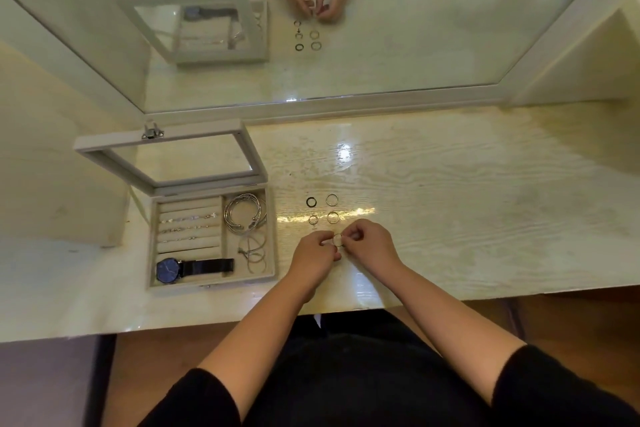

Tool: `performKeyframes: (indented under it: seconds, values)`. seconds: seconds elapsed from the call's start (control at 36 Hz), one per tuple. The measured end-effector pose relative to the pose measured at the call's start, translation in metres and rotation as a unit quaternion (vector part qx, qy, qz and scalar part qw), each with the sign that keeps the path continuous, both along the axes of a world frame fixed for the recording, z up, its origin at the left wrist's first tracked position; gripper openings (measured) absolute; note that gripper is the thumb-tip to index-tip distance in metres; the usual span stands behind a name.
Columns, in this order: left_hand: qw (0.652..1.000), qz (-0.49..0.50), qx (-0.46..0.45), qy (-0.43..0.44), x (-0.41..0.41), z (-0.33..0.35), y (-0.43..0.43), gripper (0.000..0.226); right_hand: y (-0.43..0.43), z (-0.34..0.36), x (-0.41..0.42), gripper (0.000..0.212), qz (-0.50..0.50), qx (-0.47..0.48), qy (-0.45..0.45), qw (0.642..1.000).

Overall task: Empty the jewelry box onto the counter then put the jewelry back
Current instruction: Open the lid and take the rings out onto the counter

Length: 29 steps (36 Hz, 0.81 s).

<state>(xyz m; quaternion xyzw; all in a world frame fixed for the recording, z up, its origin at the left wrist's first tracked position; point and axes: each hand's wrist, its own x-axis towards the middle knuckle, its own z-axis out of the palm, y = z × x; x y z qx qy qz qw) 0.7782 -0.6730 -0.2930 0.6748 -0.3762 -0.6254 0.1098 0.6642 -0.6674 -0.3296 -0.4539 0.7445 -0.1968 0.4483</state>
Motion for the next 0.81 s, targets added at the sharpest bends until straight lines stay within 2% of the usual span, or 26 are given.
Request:
performKeyframes:
  seconds: [0.17, 0.47, 0.67, 0.81]
  values:
    - [0.999, -0.036, 0.005, -0.031, -0.002, -0.005, 0.004, 0.048, -0.002, -0.005, 0.007, 0.008, -0.002, 0.013, 0.008, 1.000]
    - [0.996, -0.058, -0.025, -0.060, 0.001, -0.009, 0.004, 0.048, -0.006, -0.008, 0.017, 0.009, -0.010, -0.008, 0.038, 0.999]
    - [0.994, -0.087, -0.041, -0.055, 0.002, -0.010, 0.002, 0.043, -0.005, -0.007, 0.020, 0.007, -0.011, -0.005, 0.048, 0.999]
    - [0.991, -0.114, -0.049, -0.055, 0.001, -0.011, -0.002, 0.032, -0.003, -0.006, 0.020, 0.006, -0.009, -0.011, 0.053, 0.999]
